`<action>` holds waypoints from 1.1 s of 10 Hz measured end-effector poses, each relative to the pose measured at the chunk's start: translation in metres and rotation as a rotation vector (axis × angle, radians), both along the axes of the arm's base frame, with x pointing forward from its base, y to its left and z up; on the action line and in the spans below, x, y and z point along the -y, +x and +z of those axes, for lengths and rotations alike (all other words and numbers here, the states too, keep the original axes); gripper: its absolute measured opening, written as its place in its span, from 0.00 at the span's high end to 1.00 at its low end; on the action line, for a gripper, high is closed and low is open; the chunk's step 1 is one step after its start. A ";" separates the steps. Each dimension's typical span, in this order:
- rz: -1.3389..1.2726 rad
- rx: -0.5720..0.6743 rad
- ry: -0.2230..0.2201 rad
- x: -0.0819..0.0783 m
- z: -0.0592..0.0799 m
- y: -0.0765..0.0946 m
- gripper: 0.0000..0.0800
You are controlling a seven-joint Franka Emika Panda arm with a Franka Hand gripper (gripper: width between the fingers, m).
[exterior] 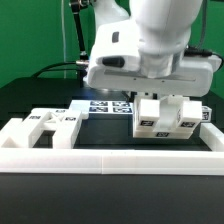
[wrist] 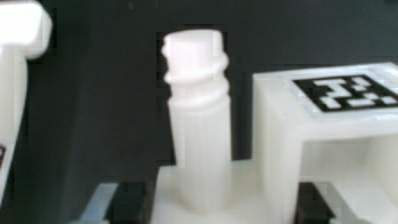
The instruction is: Assemble chair
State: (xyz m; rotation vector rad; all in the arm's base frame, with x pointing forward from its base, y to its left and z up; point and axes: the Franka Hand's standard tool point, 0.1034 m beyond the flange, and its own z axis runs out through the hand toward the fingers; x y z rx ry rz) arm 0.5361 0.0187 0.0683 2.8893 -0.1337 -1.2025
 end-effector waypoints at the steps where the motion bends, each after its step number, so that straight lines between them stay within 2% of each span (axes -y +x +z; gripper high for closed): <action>1: -0.003 -0.036 -0.005 0.001 -0.002 0.000 0.59; 2: -0.014 -0.164 -0.018 0.001 -0.002 -0.010 0.59; 4: -0.022 -0.285 -0.037 0.004 -0.005 -0.009 0.59; 5: -0.034 -0.390 -0.041 0.006 -0.002 -0.022 0.59; 7: -0.035 -0.398 -0.038 0.004 -0.004 -0.028 0.59; 8: -0.040 -0.390 -0.036 0.005 -0.003 -0.031 0.49; 9: -0.043 -0.392 -0.036 0.006 -0.004 -0.031 0.49; 10: -0.044 -0.391 -0.036 0.007 -0.004 -0.031 0.32; 11: -0.045 -0.387 -0.036 0.007 -0.005 -0.031 0.21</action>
Offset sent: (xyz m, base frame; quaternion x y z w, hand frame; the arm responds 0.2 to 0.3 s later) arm 0.0003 0.0030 0.0091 -0.0042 -0.1454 0.0169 0.9892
